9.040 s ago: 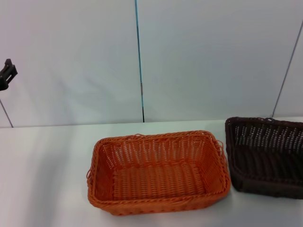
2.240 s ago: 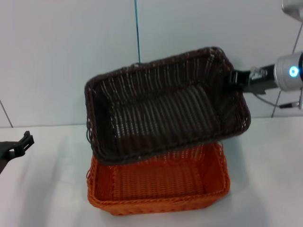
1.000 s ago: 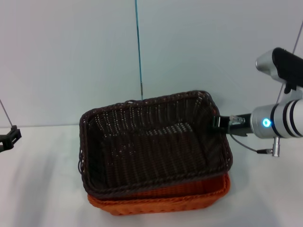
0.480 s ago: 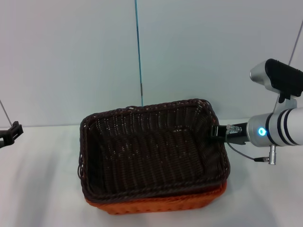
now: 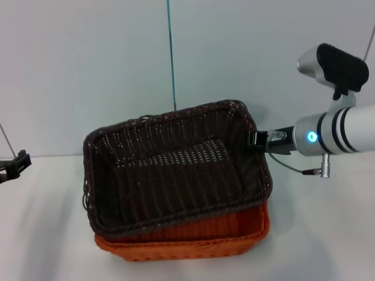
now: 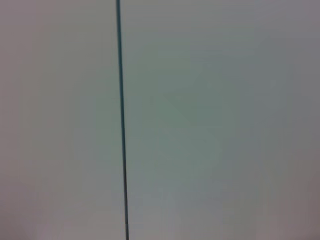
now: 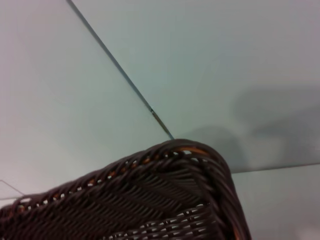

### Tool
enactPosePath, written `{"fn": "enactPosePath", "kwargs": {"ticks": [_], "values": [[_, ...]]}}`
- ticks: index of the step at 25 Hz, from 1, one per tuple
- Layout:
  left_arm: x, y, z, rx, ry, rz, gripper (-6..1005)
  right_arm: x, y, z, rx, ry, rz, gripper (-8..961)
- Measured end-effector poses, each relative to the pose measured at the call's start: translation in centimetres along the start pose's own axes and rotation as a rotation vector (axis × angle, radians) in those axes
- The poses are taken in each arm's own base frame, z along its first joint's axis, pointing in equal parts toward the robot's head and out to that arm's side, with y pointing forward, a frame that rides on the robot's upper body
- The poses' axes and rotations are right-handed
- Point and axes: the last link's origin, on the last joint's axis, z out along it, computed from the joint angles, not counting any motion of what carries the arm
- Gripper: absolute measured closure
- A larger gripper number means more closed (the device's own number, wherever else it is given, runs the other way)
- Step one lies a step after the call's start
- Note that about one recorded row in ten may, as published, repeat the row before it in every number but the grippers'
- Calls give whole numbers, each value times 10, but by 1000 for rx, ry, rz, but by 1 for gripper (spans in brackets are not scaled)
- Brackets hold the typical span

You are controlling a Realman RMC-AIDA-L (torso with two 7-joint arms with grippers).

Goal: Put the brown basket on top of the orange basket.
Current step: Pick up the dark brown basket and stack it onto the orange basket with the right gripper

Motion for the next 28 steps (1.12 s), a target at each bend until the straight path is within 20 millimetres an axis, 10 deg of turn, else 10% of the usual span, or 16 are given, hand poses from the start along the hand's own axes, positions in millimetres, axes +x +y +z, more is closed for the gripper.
{"fn": "enactPosePath", "kwargs": {"ticks": [15,28], "values": [[-5,4,-2,-13,-53,14,115,20,-22,-23,26,-116,-37,825],[-9,2,-4,-12,-68,11,115,-3,10,-8,-17,-152,77,826]]}}
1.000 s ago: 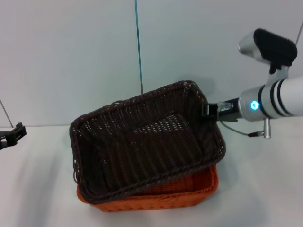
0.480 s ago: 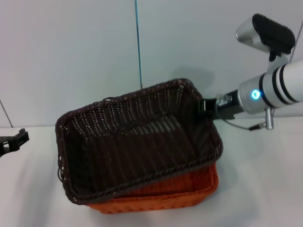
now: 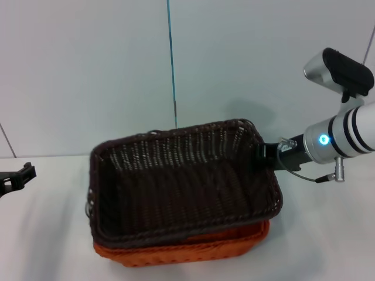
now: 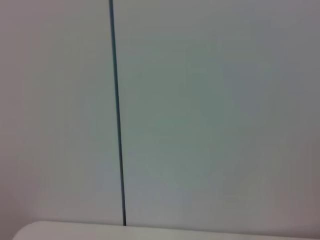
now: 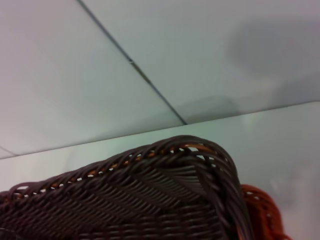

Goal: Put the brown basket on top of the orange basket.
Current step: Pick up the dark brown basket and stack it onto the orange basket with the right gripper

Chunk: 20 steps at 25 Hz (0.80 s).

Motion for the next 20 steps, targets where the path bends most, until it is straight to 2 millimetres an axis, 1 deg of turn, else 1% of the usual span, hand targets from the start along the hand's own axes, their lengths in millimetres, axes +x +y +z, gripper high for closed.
{"fn": "enactPosePath", "kwargs": {"ticks": [5,12,16,20], "values": [[3,3,0,-7,2,2,115,-4,11,5,-24,6,23,825],[6,5,0,-15,-2,4,115,-15,23,17,-52,-8,51,826],[7,6,-1,-18,-8,4,115,-17,24,20,-61,-7,44,826],[10,6,-2,-20,-3,6,115,-19,20,23,-81,-13,-13,827]]}}
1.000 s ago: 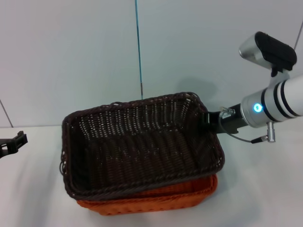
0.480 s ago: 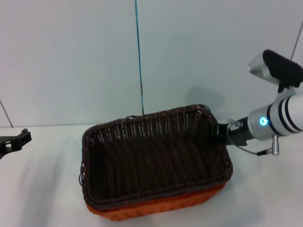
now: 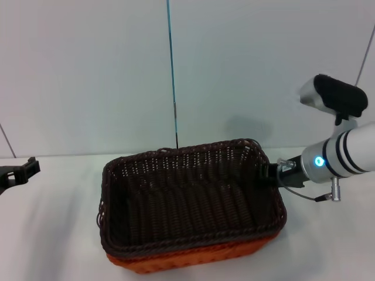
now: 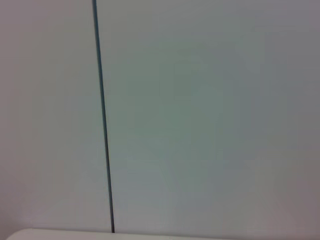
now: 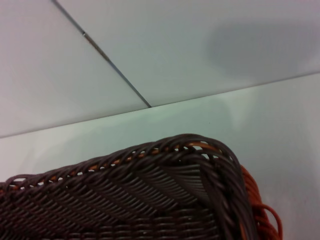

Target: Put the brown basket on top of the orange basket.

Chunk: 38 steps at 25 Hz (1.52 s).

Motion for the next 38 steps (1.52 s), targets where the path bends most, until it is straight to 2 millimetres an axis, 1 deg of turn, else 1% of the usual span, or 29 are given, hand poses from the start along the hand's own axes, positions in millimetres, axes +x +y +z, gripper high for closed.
{"fn": "enactPosePath", "kwargs": {"ticks": [3,9,14,20,22,25,28,31,33,36,37,38], "values": [[1,0,0,0,3,0,115,0,-4,3,-11,7,-32,827],[1,-1,-1,2,2,0,115,2,-4,1,-3,15,-25,828],[1,-3,0,6,6,-8,115,0,-6,2,-6,13,-45,730],[2,-3,0,8,10,-19,115,2,-11,-4,-6,35,-96,563],[2,-4,0,10,11,-22,115,5,-11,-10,0,53,-105,508],[3,-5,0,12,13,-28,115,8,-9,-23,7,82,-116,395],[4,-6,0,12,20,-60,115,9,-1,-35,2,121,-121,282],[5,-8,0,13,34,-105,115,12,5,-49,-13,221,-149,164],[6,-10,0,16,44,-126,115,15,6,-59,-29,317,-210,85],[4,-11,1,18,52,-139,115,15,6,-69,-63,441,-344,43],[5,-10,1,17,55,-140,115,15,6,-69,-63,441,-344,29],[5,-10,1,16,59,-141,115,12,8,-75,-100,534,-443,15]]}}
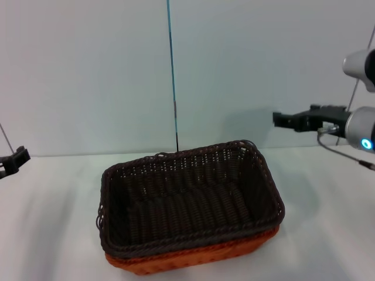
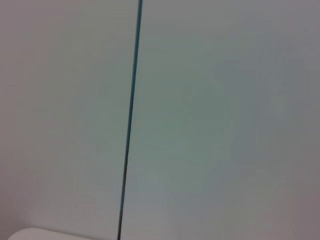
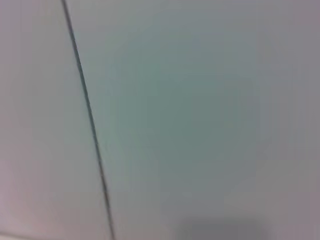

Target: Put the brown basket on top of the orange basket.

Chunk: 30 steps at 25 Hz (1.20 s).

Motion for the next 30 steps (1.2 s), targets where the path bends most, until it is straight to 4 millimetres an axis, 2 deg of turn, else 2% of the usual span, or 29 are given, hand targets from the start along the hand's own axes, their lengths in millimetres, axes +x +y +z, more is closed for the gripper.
{"fn": "enactPosePath", "kwargs": {"ticks": [5,7,10,14,22,30], "values": [[1,3,1,-6,37,5,115,-9,14,-9,-87,120,-86,15],[-1,4,2,-6,57,10,115,-19,31,-17,-156,163,-79,15],[-4,4,2,-4,80,9,115,-27,41,-24,-192,170,-67,15],[-9,2,1,4,119,-14,115,-46,63,-44,-296,228,-49,16],[-17,-7,-15,14,246,-42,115,-79,97,-79,-453,294,23,16],[-28,-22,-32,44,300,-47,115,-94,114,-102,-535,368,126,16]]}}
